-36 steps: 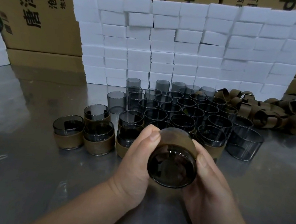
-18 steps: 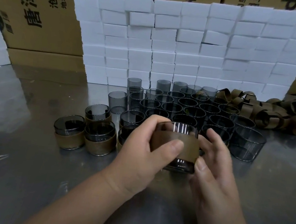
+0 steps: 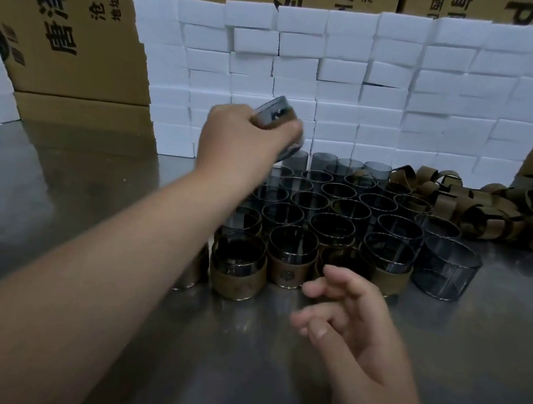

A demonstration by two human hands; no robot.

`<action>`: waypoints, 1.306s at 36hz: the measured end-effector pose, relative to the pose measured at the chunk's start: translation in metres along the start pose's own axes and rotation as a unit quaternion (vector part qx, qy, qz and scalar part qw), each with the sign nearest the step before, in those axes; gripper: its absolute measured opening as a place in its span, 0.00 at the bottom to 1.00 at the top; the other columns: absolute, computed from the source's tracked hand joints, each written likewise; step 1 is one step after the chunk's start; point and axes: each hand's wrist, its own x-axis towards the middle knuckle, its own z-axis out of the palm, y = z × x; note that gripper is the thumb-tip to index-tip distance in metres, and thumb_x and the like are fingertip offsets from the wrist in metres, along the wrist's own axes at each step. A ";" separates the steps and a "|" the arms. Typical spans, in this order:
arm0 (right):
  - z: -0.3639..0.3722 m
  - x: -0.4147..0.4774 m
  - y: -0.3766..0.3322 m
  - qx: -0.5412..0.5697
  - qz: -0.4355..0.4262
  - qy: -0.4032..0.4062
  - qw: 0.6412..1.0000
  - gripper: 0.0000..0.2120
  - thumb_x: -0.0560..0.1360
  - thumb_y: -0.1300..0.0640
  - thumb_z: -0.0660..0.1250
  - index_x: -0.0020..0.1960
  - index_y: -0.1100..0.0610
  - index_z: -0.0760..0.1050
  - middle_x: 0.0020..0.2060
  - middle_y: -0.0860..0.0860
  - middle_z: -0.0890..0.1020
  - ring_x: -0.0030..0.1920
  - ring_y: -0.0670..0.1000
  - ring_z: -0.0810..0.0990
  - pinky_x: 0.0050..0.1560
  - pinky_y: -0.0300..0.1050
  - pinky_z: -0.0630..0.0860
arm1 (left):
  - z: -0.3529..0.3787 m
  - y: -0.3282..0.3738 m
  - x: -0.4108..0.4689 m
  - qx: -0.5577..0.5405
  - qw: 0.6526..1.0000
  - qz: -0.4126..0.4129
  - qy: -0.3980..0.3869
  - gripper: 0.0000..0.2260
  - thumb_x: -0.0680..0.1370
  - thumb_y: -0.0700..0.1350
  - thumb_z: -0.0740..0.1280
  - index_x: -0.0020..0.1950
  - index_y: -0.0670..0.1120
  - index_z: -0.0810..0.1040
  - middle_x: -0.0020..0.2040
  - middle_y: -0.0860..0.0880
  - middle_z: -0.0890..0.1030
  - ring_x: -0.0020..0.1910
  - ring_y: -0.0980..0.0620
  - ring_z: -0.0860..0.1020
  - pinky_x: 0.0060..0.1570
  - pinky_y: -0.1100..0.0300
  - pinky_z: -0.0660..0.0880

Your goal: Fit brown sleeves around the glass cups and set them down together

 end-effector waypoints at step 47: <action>0.000 0.000 -0.003 -0.065 0.039 -0.054 0.996 0.16 0.59 0.44 0.63 0.45 0.37 0.78 0.37 0.49 0.82 0.30 0.48 0.77 0.32 0.38 0.74 | 0.017 -0.054 0.046 0.380 0.838 0.039 -0.390 0.18 0.78 0.39 0.59 0.66 0.52 0.74 0.67 0.52 0.73 0.63 0.49 0.71 0.58 0.60 0.67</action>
